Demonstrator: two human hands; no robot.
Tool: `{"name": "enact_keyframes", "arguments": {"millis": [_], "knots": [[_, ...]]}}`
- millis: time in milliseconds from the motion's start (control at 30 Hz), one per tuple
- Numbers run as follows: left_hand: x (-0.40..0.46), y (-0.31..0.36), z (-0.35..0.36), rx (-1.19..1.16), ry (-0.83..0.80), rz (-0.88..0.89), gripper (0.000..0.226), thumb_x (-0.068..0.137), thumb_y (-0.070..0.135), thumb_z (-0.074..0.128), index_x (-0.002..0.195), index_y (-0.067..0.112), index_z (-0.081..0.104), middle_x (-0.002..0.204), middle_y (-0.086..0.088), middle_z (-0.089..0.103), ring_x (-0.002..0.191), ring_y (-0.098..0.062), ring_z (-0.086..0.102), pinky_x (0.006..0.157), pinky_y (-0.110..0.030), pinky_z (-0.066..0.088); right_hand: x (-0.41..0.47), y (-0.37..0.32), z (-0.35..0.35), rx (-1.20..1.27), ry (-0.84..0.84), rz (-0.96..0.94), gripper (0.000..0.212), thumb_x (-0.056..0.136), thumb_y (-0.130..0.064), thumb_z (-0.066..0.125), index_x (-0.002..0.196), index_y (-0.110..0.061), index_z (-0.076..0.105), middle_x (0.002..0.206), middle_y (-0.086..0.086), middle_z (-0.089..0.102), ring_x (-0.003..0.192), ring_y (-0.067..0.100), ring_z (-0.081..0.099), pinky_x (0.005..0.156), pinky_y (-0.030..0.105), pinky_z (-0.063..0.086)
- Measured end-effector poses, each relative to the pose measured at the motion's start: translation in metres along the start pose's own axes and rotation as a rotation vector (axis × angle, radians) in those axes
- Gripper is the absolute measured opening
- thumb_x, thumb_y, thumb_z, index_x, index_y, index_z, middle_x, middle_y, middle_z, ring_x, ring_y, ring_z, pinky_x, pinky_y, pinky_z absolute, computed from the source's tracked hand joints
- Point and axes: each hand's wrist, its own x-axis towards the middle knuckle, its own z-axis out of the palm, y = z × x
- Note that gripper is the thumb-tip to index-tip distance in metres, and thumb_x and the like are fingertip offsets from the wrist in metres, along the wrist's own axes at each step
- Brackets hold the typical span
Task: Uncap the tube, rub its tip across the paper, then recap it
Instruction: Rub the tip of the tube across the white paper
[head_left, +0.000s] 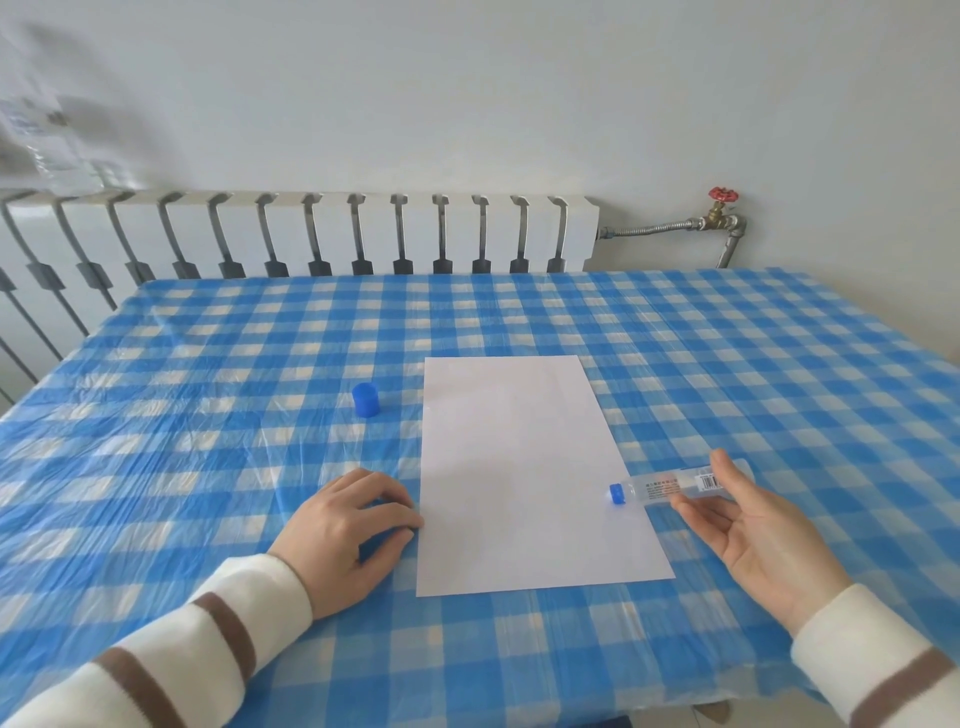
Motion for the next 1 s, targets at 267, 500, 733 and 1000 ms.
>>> {"name": "enact_keyframes", "arguments": {"millis": [267,500,733,1000], "knots": [[0.0002,0.0004,-0.0003,-0.005,0.012,0.007,0.044,0.091,0.043,0.035,0.086,0.018,0.071,0.089,0.002,0.065,0.079,-0.016,0.060,0.068,-0.033,0.054,0.0008,0.0000,-0.0043,0.009,0.008,-0.007,0.039,0.073,-0.036,0.074,0.096,-0.007,0.064,0.091,0.019,0.076,0.077,0.021,0.075,0.056,0.023,0.058],[0.0006,0.0015,-0.0008,0.009,-0.012,-0.012,0.025,0.084,0.031,0.050,0.085,0.019,0.072,0.088,0.002,0.065,0.078,-0.015,0.060,0.067,-0.034,0.054,0.0011,-0.0011,-0.0063,-0.002,0.010,-0.004,0.040,0.076,-0.038,0.073,0.100,-0.006,0.065,0.095,0.019,0.075,0.083,0.022,0.074,0.059,0.024,0.058],[0.0010,0.0021,-0.0020,0.008,-0.024,-0.012,0.033,0.088,0.037,0.044,0.087,0.019,0.072,0.089,0.003,0.064,0.079,-0.014,0.060,0.068,-0.033,0.055,0.0014,-0.0030,-0.0101,0.012,0.039,-0.022,0.037,0.075,-0.037,0.074,0.095,-0.007,0.065,0.093,0.020,0.075,0.080,0.022,0.075,0.057,0.023,0.058],[0.0019,0.0045,-0.0037,0.014,-0.036,-0.016,0.025,0.084,0.030,0.049,0.085,0.017,0.071,0.088,0.001,0.065,0.076,-0.017,0.060,0.066,-0.035,0.054,-0.0019,-0.0040,-0.0024,0.043,0.042,-0.058,0.031,0.077,-0.035,0.071,0.090,-0.008,0.064,0.083,0.015,0.076,0.075,0.020,0.075,0.056,0.021,0.057]]}}
